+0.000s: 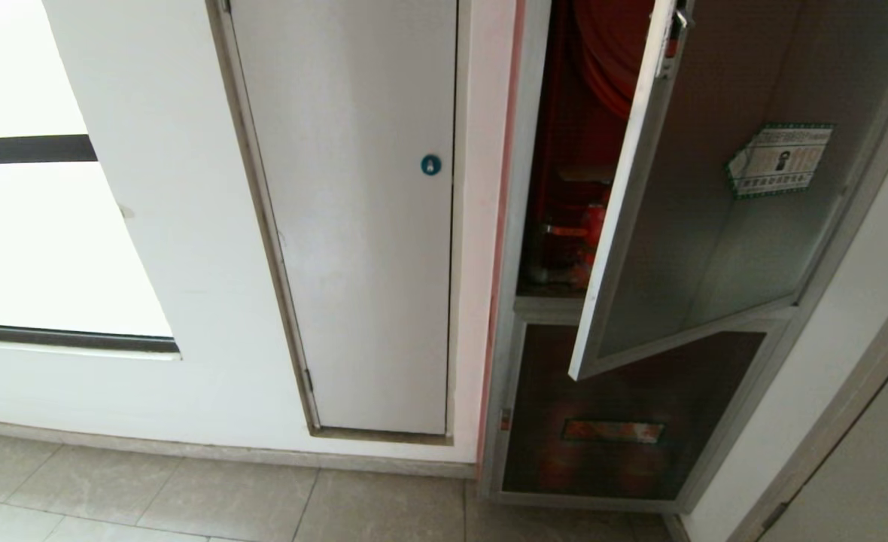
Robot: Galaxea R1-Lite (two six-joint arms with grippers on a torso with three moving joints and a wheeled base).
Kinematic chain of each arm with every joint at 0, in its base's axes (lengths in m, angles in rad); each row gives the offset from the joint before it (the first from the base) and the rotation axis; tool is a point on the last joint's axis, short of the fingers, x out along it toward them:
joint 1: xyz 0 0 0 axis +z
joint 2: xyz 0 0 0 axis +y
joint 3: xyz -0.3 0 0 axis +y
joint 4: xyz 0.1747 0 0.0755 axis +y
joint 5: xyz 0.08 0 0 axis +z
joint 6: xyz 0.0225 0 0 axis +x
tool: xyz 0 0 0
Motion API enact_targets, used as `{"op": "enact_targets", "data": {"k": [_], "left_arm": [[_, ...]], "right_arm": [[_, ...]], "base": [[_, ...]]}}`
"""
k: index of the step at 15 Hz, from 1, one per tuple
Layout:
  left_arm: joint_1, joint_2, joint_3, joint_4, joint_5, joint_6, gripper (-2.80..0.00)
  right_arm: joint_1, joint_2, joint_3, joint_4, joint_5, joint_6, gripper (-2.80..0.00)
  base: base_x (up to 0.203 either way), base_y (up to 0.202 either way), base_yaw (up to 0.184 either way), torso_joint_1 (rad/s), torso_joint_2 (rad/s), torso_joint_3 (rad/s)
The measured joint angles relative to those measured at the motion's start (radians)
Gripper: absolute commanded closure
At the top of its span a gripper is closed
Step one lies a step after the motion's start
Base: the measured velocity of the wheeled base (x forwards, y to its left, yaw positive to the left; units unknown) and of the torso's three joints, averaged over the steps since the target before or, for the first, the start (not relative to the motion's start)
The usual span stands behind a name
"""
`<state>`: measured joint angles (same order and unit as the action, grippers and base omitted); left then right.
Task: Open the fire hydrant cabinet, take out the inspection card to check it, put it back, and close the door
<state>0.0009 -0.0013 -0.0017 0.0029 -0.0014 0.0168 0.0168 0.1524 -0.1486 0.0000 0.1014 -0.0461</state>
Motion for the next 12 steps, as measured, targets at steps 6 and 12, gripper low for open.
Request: {"op": "enact_targets", "data": {"k": [6, 12], "left_arm": [[0.000, 0.000, 0.000, 0.000, -0.001, 0.000, 0.00], [0.000, 0.000, 0.000, 0.000, 0.000, 0.000, 0.00]], "right_arm": [[0.004, 0.358, -0.190, -0.040, 0.215, 0.108, 0.00], [0.054, 0.813, -0.418, -0.234, 0.339, 0.161, 0.00]], "base": [[0.000, 0.000, 0.000, 0.000, 0.00, 0.000], [0.000, 0.000, 0.000, 0.000, 0.00, 0.000]]}}
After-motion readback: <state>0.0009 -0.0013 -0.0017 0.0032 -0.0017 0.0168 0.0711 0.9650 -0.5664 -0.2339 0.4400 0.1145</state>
